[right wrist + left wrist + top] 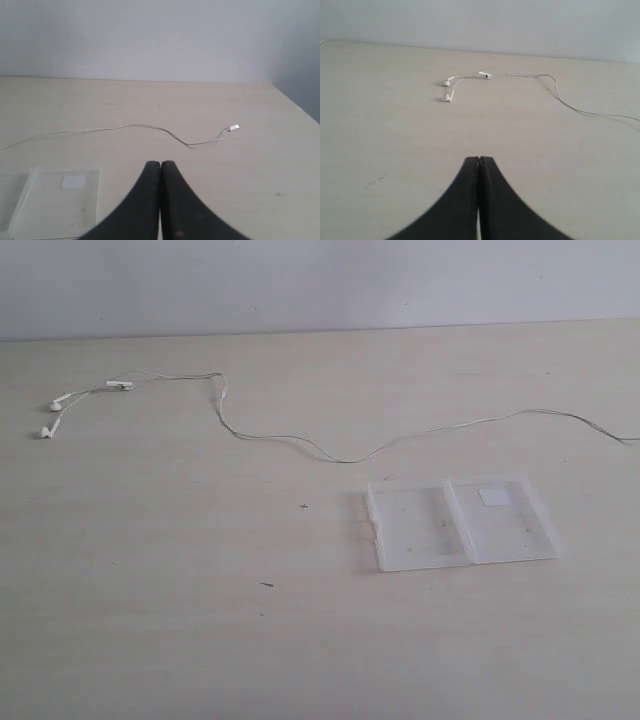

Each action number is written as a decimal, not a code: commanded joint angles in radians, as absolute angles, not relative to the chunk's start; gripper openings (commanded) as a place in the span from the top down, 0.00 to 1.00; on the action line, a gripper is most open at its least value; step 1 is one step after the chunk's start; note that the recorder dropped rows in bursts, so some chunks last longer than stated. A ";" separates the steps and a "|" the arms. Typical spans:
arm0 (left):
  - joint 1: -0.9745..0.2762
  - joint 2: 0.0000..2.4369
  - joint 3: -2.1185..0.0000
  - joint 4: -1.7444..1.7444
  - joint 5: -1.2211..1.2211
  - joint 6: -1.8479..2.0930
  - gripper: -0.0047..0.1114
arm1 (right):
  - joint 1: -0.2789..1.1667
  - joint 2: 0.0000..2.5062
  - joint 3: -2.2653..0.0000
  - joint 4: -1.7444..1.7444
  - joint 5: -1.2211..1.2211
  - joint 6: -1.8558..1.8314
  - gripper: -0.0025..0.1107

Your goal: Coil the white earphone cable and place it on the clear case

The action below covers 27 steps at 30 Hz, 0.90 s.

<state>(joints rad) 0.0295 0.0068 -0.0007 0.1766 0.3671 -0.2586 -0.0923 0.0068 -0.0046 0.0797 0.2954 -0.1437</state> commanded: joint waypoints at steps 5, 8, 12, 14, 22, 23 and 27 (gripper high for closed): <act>0.023 0.000 0.000 0.110 0.139 -0.248 0.96 | -0.099 0.000 0.000 0.080 0.290 -0.143 0.98; 0.023 0.000 0.000 0.085 0.038 -0.285 0.96 | -0.099 0.000 0.000 0.080 0.290 -0.143 0.98; 0.023 0.000 0.000 0.085 0.012 -0.456 0.96 | -0.099 0.000 0.000 0.080 0.290 -0.143 0.98; 0.023 0.000 0.000 0.085 0.000 -0.508 0.96 | -0.099 0.000 0.000 0.080 0.290 -0.143 0.98; 0.023 0.000 0.000 0.080 -0.539 -0.757 0.96 | -0.099 0.000 0.000 0.080 0.290 -0.143 0.98; 0.025 0.000 0.000 0.068 -0.686 -0.775 0.96 | -0.099 0.000 0.000 0.080 0.290 -0.143 0.98; 0.025 0.058 -0.182 0.020 -0.898 -0.685 0.96 | -0.099 0.000 0.000 0.080 0.290 -0.143 0.98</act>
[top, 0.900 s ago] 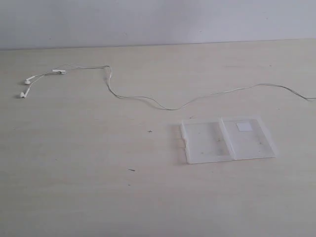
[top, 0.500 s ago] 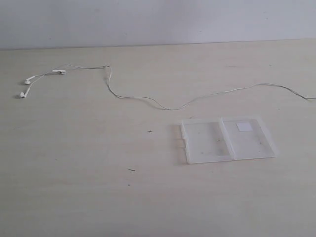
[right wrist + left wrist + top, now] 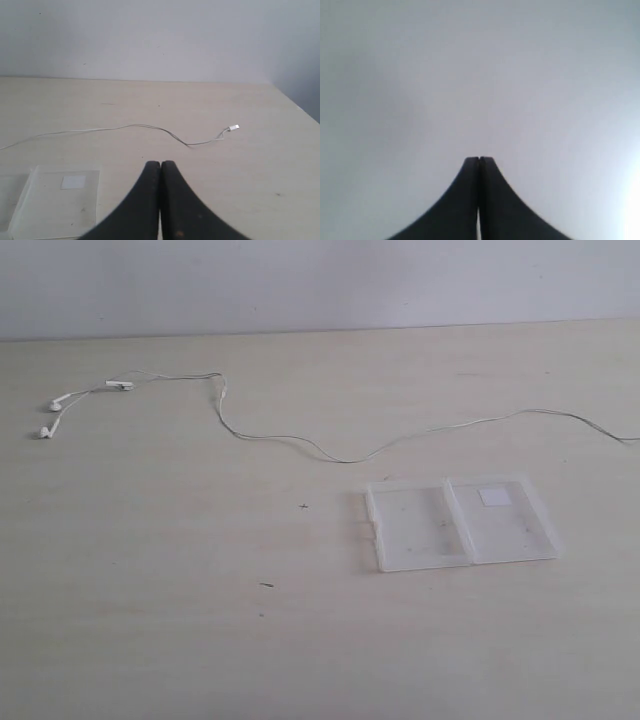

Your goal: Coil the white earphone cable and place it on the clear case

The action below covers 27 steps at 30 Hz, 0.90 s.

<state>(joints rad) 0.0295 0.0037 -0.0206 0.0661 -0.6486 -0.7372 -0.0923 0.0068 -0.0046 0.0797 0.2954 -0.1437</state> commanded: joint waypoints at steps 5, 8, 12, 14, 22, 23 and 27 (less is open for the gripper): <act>0.025 0.362 -0.586 0.073 -0.573 -0.471 0.96 | -0.099 0.000 0.000 0.080 0.290 -0.143 0.98; 0.025 0.618 -0.788 0.140 -0.402 -0.438 0.96 | -0.099 0.000 0.000 0.080 0.290 -0.143 0.98; 0.013 0.981 -0.973 0.235 -0.129 -0.440 0.96 | -0.089 0.000 0.000 0.080 0.290 -0.143 0.98; -0.008 1.168 -1.041 0.306 -0.016 -0.440 0.96 | -0.082 0.000 0.000 0.080 0.290 -0.143 0.98; -0.252 1.904 -1.422 0.371 0.583 0.050 0.96 | -0.082 0.000 0.000 0.080 0.290 -0.143 0.98; -0.302 1.987 -1.558 0.315 0.778 0.239 0.96 | -0.082 0.000 0.000 0.080 0.290 -0.143 0.98; -0.380 2.125 -1.831 0.000 1.050 0.775 0.96 | -0.082 0.000 0.000 0.080 0.290 -0.143 0.98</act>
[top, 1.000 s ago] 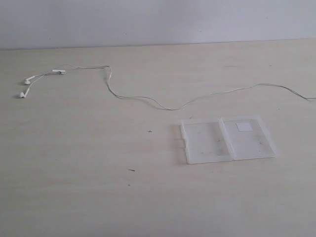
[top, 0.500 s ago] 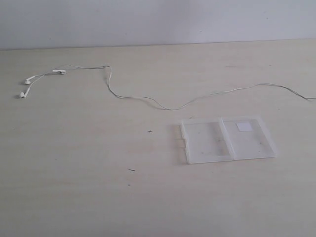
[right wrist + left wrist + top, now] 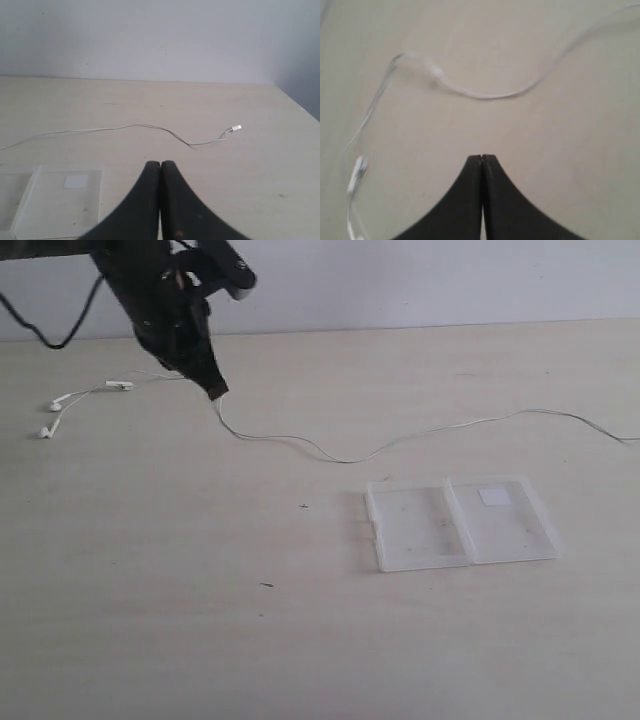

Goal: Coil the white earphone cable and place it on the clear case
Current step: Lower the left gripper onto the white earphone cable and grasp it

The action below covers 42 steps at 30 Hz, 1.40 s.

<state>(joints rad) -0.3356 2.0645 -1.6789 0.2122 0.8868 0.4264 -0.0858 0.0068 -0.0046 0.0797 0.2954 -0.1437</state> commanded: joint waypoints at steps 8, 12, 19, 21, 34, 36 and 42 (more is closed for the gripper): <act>-0.400 2.269 -2.034 -0.101 1.104 1.018 0.73 | -0.082 0.000 0.000 0.080 0.290 -0.143 0.98; -0.418 2.336 -2.034 -0.117 1.084 1.077 0.56 | -0.082 0.000 0.000 0.080 0.290 -0.143 0.98; -0.461 2.415 -2.034 -0.113 0.984 1.121 0.56 | -0.082 0.000 0.000 0.080 0.290 -0.143 0.98; -0.459 2.422 -2.034 -0.109 0.944 1.123 0.56 | -0.082 0.000 0.000 0.080 0.290 -0.143 0.98; -0.452 2.467 -2.034 -0.102 0.901 1.121 0.57 | -0.082 0.000 0.000 0.080 0.290 -0.143 0.98; -0.452 2.472 -2.034 -0.084 0.893 1.121 0.57 | -0.082 0.000 0.000 0.080 0.290 -0.143 0.98; -0.445 2.472 -2.034 -0.072 0.894 1.118 0.57 | -0.082 0.000 0.000 0.080 0.290 -0.143 0.98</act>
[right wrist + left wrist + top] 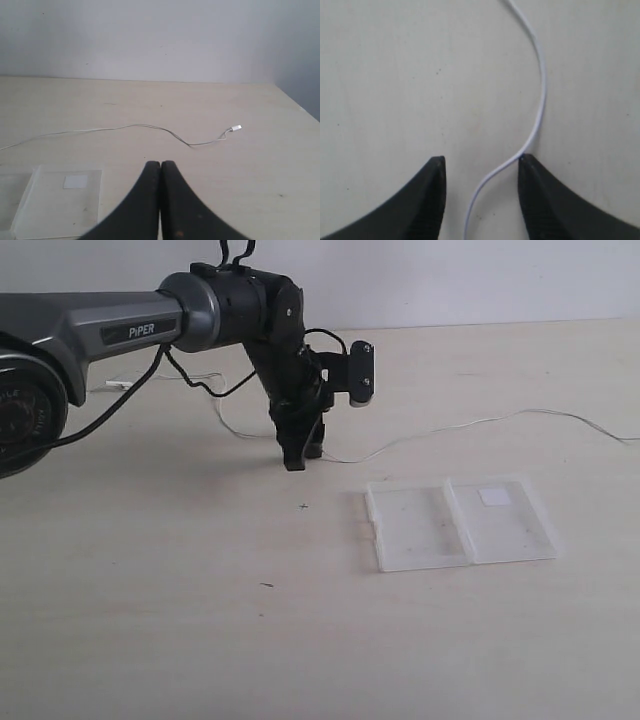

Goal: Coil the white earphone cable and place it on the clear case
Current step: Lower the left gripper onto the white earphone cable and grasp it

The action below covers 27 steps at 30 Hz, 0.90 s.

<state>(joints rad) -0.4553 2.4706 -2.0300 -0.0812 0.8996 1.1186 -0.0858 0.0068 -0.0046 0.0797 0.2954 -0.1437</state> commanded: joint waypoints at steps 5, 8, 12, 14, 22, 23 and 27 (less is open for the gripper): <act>-0.440 2.474 -2.034 -0.070 0.903 1.113 0.60 | -0.082 0.000 0.000 0.080 0.290 -0.143 0.98; -0.440 2.474 -2.034 -0.070 0.903 1.113 0.66 | -0.082 0.000 0.000 0.080 0.290 -0.143 0.98; -0.440 2.474 -2.034 -0.070 0.903 1.090 0.82 | -0.082 0.000 0.000 0.080 0.290 -0.143 0.98; -0.440 2.474 -2.034 -0.070 0.903 1.067 0.93 | -0.082 0.000 0.000 0.080 0.290 -0.143 0.98; -0.440 2.418 -2.034 -0.066 0.912 0.954 0.96 | -0.082 0.000 0.000 0.080 0.290 -0.143 0.98; -0.440 2.396 -2.034 -0.066 0.912 0.938 0.96 | -0.082 0.000 0.000 0.080 0.290 -0.143 0.98; -0.439 2.308 -2.034 -0.066 0.917 0.883 0.96 | -0.082 0.000 0.000 0.080 0.290 -0.143 0.98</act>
